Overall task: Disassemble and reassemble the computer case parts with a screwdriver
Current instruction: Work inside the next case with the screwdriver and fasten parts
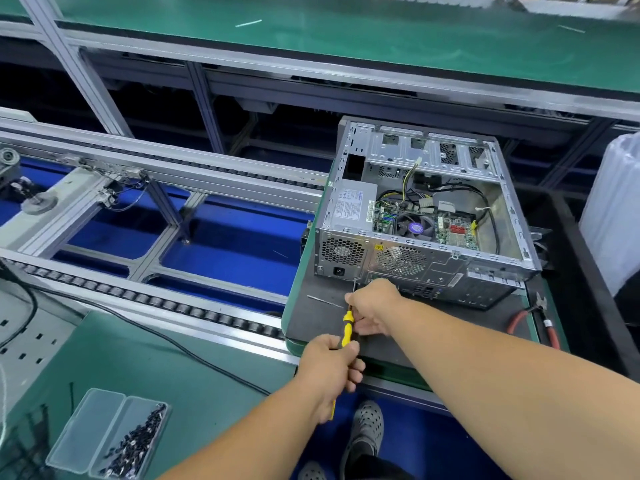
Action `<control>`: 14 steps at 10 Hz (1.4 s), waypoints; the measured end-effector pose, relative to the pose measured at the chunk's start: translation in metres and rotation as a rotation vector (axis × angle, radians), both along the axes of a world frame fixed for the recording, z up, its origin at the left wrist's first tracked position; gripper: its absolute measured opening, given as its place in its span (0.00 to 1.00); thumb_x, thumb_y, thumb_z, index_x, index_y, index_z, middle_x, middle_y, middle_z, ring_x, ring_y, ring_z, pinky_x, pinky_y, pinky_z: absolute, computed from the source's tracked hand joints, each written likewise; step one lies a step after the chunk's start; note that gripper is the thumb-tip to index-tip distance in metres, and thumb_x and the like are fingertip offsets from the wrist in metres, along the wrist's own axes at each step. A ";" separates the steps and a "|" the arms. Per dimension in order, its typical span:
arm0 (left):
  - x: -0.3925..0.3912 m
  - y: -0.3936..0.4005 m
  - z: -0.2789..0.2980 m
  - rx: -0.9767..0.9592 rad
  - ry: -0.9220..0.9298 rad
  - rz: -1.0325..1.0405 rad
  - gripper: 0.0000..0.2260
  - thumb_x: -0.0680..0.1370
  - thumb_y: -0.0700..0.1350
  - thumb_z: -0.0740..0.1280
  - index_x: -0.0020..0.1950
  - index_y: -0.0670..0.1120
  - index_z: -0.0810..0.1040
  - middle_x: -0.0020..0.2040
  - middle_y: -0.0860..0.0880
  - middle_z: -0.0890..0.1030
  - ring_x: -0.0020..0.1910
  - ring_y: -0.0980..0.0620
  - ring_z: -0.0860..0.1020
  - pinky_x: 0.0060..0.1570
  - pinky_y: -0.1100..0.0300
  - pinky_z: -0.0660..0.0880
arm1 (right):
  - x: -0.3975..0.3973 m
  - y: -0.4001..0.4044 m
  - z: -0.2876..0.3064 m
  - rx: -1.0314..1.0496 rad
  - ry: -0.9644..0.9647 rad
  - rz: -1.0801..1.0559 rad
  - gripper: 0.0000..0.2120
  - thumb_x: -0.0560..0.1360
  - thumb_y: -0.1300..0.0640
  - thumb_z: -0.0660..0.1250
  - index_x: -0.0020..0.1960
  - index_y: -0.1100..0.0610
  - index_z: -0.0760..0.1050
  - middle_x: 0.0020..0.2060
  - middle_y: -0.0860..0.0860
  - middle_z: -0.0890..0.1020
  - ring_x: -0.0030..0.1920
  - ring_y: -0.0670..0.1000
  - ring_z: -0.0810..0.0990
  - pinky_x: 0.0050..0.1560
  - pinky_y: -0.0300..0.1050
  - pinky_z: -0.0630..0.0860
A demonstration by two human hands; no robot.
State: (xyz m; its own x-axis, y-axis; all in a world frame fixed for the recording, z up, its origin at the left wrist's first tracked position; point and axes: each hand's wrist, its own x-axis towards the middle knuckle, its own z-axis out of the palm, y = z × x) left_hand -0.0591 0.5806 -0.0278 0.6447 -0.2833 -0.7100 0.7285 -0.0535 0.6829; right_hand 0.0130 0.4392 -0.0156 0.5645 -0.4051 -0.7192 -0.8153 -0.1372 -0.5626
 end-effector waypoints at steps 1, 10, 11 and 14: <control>-0.002 -0.004 -0.004 0.168 -0.113 -0.016 0.08 0.79 0.41 0.71 0.52 0.44 0.72 0.38 0.43 0.84 0.27 0.52 0.77 0.22 0.62 0.69 | 0.005 -0.005 -0.004 -0.079 -0.058 0.017 0.13 0.75 0.58 0.75 0.35 0.60 0.74 0.25 0.55 0.79 0.24 0.55 0.76 0.28 0.43 0.76; -0.002 0.001 -0.015 0.098 -0.137 -0.034 0.06 0.85 0.45 0.61 0.57 0.45 0.75 0.37 0.43 0.83 0.28 0.51 0.78 0.26 0.61 0.73 | -0.001 0.002 -0.012 0.067 -0.061 -0.065 0.10 0.81 0.58 0.68 0.42 0.61 0.76 0.26 0.54 0.76 0.22 0.49 0.66 0.25 0.39 0.62; -0.004 -0.005 -0.015 0.162 -0.188 -0.049 0.04 0.85 0.47 0.62 0.56 0.47 0.74 0.36 0.44 0.82 0.28 0.52 0.76 0.26 0.61 0.72 | -0.002 0.002 -0.012 0.076 -0.064 -0.083 0.11 0.82 0.57 0.67 0.43 0.62 0.77 0.23 0.53 0.76 0.23 0.49 0.66 0.25 0.39 0.63; 0.002 -0.001 -0.011 -0.356 0.244 0.212 0.13 0.87 0.47 0.57 0.62 0.41 0.77 0.33 0.47 0.74 0.27 0.53 0.67 0.26 0.61 0.63 | -0.014 -0.009 0.034 -0.371 -0.266 0.246 0.14 0.83 0.52 0.63 0.41 0.56 0.77 0.35 0.55 0.85 0.35 0.57 0.83 0.40 0.47 0.80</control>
State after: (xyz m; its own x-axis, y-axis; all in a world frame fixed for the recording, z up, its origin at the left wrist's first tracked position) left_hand -0.0568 0.5795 -0.0388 0.5408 -0.4163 -0.7309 0.8396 0.3196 0.4392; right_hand -0.0012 0.4304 0.0179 0.8191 -0.4379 -0.3706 -0.5689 -0.5366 -0.6233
